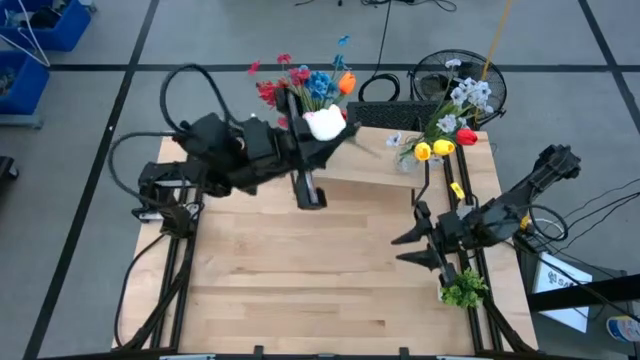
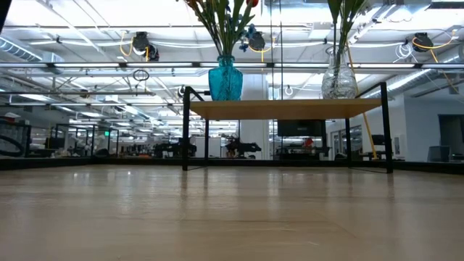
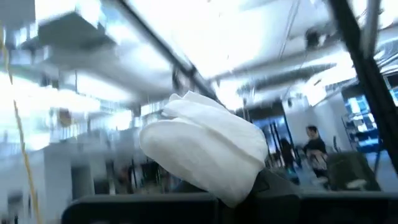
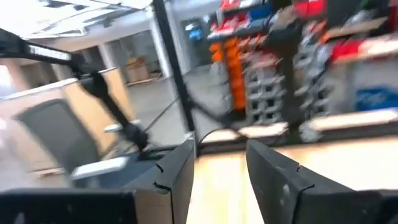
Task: Pick and place flowers into a vace then onto a shelf
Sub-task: Put the white tulip into the transparent vase
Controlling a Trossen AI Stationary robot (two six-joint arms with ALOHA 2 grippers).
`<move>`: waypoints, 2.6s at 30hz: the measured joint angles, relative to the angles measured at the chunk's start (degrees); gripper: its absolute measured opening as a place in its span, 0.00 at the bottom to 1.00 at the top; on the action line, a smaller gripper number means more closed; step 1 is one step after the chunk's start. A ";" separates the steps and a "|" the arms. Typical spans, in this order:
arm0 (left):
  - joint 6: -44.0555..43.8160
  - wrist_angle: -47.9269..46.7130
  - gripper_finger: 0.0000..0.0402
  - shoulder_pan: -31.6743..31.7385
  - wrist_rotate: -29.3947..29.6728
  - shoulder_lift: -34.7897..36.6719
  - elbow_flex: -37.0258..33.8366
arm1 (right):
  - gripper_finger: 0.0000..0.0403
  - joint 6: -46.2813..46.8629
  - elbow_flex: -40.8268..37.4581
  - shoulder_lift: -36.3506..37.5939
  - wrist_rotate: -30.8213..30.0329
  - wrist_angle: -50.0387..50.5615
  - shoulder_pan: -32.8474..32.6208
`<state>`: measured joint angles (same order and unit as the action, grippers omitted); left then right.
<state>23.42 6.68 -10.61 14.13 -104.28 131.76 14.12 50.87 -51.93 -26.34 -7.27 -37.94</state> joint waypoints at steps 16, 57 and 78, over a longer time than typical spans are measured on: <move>0.52 15.78 0.02 12.64 -6.81 -12.36 -0.17 | 0.33 38.80 -9.48 -2.11 10.08 5.09 -4.68; -16.64 9.85 0.04 17.64 -3.46 -19.57 -0.13 | 0.33 51.01 -23.10 -2.07 10.04 -14.33 -6.03; -14.99 18.57 0.04 16.74 1.11 -21.82 -0.05 | 0.33 51.01 -23.10 -2.07 10.16 -14.77 -6.03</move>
<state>8.43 25.25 6.13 15.24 -126.10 131.72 65.12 27.77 -54.00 -16.19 -22.04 -43.97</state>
